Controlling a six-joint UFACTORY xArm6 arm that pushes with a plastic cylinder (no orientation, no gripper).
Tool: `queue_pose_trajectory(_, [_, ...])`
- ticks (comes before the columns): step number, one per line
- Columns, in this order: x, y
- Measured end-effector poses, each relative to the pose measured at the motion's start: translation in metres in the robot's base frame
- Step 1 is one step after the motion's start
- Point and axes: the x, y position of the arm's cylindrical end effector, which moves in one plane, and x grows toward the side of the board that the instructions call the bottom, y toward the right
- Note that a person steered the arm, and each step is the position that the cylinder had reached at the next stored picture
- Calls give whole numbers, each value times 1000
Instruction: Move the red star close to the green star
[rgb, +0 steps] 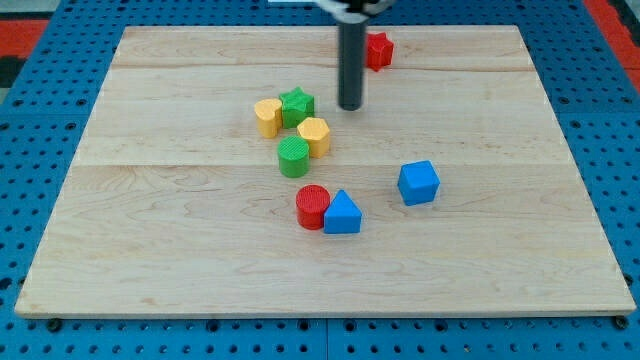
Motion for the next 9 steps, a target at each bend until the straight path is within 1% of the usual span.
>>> queue_pose_trajectory(1, [-33, 33])
queue_pose_trajectory(2, [-82, 39])
queue_pose_trajectory(3, [-118, 54])
queue_pose_trajectory(4, [-141, 27])
queue_pose_trajectory(5, [-144, -21])
queue_pose_trajectory(6, [-111, -40])
queue_pose_trajectory(7, [-73, -41])
queue_pose_trajectory(8, [-59, -27])
queue_pose_trajectory(9, [-46, 15])
